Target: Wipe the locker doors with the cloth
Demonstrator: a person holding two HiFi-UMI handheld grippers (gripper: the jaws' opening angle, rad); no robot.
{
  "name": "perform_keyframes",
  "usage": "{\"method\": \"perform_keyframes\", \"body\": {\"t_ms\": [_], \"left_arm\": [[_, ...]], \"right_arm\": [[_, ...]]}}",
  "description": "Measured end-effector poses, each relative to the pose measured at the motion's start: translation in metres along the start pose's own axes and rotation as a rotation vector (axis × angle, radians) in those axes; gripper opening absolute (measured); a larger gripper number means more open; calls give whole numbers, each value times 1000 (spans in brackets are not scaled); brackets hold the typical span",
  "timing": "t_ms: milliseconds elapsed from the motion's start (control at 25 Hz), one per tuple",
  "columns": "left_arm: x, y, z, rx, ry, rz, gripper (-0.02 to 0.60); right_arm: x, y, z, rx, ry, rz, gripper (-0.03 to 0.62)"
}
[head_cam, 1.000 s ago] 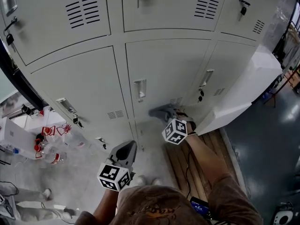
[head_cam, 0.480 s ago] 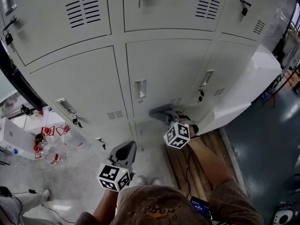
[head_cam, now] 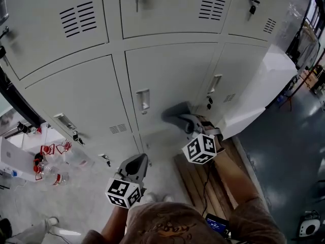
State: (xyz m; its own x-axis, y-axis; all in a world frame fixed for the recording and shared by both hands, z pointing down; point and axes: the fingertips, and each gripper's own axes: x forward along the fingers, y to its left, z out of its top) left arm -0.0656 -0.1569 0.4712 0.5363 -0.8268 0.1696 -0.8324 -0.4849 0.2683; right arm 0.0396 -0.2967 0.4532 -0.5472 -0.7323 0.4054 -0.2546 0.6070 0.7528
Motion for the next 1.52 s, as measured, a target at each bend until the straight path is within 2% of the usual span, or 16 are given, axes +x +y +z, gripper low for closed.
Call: {"method": "perform_keyframes", "body": {"t_ms": [280,600,800,1120,1520], "left_arm": [[3,-7,2,11,1,-27,0],[6,-15,3,22,10,-50,-1],[7,-17,4,26,4,-53,0],[5,-14,4,26,7,-45,0],[4,-9,2,21,11,-34,0]], "right_arm": [[-52,-64,32,-38,-52,-113,34],[-114,-158,86,-114,-134,-266,34],[-136,-207,103,-152,-145,-335,34],[-140,-251,116,-166,-156,-376,34],[-101,-267,102,-130,-120,-359,34]]}}
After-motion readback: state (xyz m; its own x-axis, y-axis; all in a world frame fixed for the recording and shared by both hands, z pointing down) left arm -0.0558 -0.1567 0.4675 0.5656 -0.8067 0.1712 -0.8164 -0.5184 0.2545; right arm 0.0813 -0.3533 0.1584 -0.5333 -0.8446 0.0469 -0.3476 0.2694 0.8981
